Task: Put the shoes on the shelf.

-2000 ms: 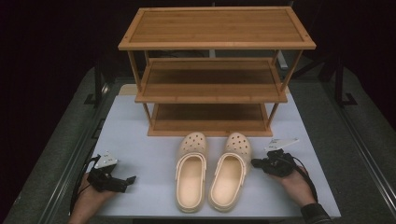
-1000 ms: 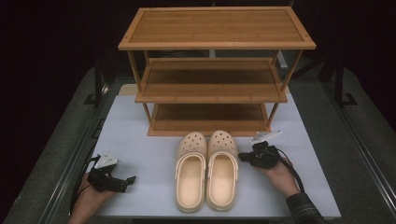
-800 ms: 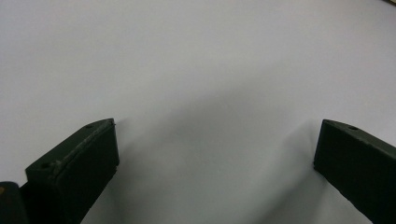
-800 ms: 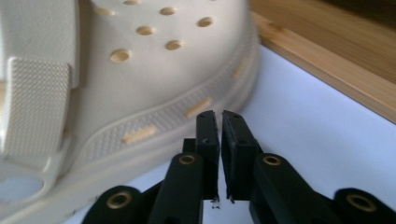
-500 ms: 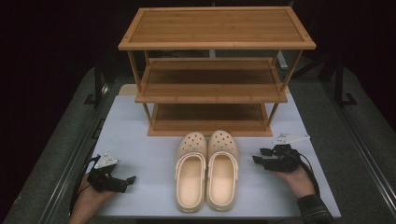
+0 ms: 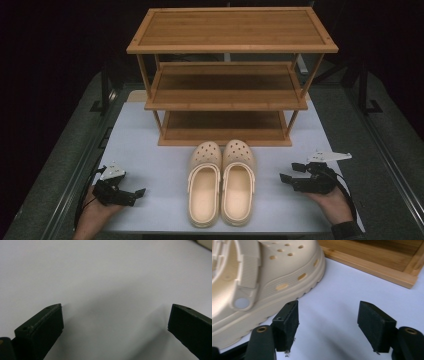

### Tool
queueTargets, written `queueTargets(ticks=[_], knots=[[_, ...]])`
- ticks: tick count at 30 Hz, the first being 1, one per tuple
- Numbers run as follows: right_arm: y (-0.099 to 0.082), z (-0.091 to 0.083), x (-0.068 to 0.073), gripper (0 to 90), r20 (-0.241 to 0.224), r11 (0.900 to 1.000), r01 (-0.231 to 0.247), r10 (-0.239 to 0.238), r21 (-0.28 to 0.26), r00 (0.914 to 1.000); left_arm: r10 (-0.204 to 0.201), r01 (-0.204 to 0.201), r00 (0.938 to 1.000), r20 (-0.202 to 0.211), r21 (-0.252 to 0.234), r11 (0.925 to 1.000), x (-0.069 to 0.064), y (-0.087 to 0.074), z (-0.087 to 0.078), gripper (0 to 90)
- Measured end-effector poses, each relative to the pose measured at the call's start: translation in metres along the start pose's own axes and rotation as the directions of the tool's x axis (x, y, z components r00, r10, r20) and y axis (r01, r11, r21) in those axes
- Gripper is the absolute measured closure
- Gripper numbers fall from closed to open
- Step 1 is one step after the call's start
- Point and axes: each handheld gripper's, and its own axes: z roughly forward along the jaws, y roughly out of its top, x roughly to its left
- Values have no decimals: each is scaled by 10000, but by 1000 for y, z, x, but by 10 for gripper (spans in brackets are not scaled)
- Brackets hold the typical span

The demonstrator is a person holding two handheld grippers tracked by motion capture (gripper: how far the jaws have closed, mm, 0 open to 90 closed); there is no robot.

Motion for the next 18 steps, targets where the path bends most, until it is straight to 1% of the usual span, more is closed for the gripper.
queueTargets(ticks=[4,7,9,10,14,15,18], knots=[[2,-1,5,310,-117,9999,66,-67,-92,9999,106,-102,9998,182,-222,9997,-10,7,-8,0],[6,-1,11,303,-285,9997,156,-162,-199,9995,311,-300,9989,350,-329,9990,-22,16,-13,0],[7,0,15,303,-370,9994,243,-251,-231,9990,461,-439,9973,565,-408,9982,-30,23,-13,0],[8,1,17,303,-412,9993,285,-295,-251,9987,550,-519,9961,684,-460,9976,-36,27,-13,0],[12,1,25,303,-626,9988,366,-386,-325,9973,914,-853,9903,1045,-614,9945,-51,39,-12,0],[13,1,27,303,-772,9987,338,-367,-378,9963,918,-844,9892,1142,-683,9941,-53,41,-12,0],[16,1,31,303,-1045,9983,275,-329,-520,9940,901,-742,9820,1660,-995,9923,-63,51,-13,0]])
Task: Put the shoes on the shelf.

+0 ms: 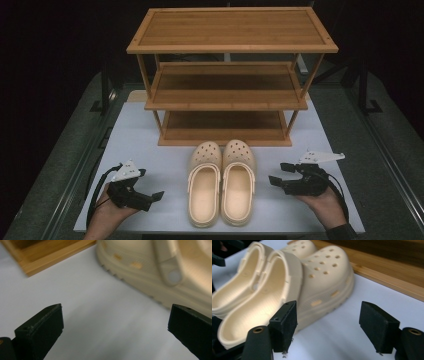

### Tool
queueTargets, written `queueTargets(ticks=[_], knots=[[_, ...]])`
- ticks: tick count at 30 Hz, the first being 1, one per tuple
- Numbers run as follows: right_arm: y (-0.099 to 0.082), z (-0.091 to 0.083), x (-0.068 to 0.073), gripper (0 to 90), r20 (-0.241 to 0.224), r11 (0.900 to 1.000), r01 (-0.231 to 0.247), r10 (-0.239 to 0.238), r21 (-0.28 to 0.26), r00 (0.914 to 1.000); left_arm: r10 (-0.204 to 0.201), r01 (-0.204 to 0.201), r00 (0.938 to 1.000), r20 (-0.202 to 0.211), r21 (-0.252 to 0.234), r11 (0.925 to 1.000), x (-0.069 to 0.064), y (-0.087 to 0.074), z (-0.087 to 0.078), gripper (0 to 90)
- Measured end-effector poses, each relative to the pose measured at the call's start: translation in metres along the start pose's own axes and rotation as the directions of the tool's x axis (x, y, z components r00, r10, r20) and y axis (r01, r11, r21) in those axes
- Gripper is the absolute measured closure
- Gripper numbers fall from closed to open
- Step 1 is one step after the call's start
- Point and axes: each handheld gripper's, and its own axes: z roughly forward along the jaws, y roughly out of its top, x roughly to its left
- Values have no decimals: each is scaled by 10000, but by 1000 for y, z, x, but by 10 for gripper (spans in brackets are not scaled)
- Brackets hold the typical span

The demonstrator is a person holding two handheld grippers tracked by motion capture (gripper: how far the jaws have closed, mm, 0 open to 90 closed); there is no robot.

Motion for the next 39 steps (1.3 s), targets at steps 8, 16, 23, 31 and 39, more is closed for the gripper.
queueTargets(ticks=[8,16,23,31,39], knots=[[9,10,15,296,-400,9998,222,-222,7,9990,134,-108,9985,524,-507,9987,-16,23,11,68],[14,23,25,286,-541,9992,392,-385,109,9978,267,-237,9976,635,-477,9986,-27,39,29,69],[18,34,30,284,-452,9992,377,-370,154,9983,341,-304,9976,600,-616,9976,-33,46,40,144],[22,48,32,307,-348,9983,491,-480,323,9982,463,-435,9974,556,-515,9977,-36,51,57,214],[20,55,32,387,-284,9966,660,-647,499,9975,512,-482,9969,593,-505,9976,-38,51,64,349]])
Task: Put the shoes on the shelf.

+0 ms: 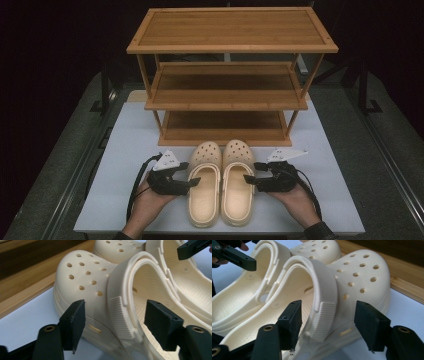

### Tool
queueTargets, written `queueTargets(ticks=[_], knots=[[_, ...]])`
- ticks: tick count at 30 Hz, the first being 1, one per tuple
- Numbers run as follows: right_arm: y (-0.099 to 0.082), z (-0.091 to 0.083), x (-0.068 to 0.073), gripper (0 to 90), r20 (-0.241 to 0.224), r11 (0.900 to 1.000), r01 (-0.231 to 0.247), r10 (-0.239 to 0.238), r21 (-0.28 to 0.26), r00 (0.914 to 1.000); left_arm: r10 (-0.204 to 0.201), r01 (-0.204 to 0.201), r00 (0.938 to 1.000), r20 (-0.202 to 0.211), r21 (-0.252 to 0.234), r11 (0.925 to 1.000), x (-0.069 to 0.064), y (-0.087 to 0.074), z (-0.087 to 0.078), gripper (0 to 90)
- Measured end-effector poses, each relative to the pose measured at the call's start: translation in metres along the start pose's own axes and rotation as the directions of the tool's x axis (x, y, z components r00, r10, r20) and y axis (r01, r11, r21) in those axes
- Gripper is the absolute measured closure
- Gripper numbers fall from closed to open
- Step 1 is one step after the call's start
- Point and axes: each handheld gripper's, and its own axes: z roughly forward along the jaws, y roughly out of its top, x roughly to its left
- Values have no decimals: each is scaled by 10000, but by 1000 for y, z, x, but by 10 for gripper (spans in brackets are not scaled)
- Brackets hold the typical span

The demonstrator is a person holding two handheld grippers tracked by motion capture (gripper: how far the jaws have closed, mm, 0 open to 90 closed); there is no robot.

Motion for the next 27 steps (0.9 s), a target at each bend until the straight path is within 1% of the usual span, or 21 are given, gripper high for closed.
queueTargets(ticks=[3,5,6,8,10,19,22,24,27], knots=[[0,1,-1,390,112,10000,-15,15,25,9999,36,-36,10000,2,117,9999,0,0,2,392],[-1,2,-1,389,93,10000,-40,40,57,9999,50,-50,10000,-17,170,9998,0,-1,3,422],[-1,3,-1,390,94,10000,-38,38,45,9999,55,-56,10000,37,220,9997,0,-1,3,430],[-1,4,-1,390,100,10000,-29,29,42,9999,15,-18,9999,135,216,9998,0,-1,4,460],[-1,5,0,398,122,9999,12,-14,104,9999,46,-48,9999,103,227,9997,-1,-1,4,470],[-1,3,3,502,39,9999,47,-47,107,10000,-117,114,9998,151,216,9997,-1,0,1,543],[0,2,3,543,67,9999,51,-52,105,10000,-106,103,9998,164,217,9997,-2,1,-1,578],[0,0,4,578,148,9998,170,-171,95,9997,-109,106,9999,134,217,9997,-3,2,-2,602],[1,-3,5,640,430,9995,296,-299,73,9986,-56,54,10000,81,237,9997,-3,3,-4,645]])
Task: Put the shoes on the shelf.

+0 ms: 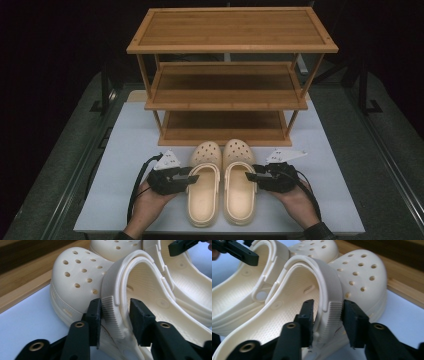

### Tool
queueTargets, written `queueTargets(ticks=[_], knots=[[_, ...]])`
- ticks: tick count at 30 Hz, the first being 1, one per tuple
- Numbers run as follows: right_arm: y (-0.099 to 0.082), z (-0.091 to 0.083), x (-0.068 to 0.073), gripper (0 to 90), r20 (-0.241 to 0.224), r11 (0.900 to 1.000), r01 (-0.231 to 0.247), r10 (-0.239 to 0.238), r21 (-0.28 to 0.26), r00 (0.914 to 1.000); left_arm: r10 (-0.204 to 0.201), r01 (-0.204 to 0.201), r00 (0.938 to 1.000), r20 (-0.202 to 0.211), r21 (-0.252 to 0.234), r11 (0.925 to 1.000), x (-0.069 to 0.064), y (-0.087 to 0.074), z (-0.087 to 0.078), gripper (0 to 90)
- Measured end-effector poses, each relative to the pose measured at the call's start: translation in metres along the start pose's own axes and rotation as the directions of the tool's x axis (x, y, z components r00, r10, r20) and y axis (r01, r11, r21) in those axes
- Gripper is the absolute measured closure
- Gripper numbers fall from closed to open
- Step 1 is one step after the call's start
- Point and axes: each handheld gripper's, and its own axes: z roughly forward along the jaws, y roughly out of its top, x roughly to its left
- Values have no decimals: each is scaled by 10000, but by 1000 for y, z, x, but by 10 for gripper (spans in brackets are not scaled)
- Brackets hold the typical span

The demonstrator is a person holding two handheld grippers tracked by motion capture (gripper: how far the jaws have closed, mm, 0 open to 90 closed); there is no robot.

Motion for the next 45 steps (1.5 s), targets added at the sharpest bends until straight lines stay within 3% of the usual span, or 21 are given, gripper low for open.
queueTargets(ticks=[9,32,39,45], knots=[[-1,-7,-6,753,496,9999,-108,114,-118,9987,-49,47,9996,-283,-74,10000,4,0,-7,751],[5,-29,-15,793,1171,9986,196,-137,-493,9930,143,-192,9964,-836,-575,9982,17,9,-35,790],[14,-36,-28,793,1329,9959,196,-77,-886,9911,54,-130,9959,-901,-847,9963,29,23,-34,794],[26,-31,-38,795,1440,9949,235,-92,-983,9895,42,-136,9953,-969,-961,9953,39,33,-24,799]])
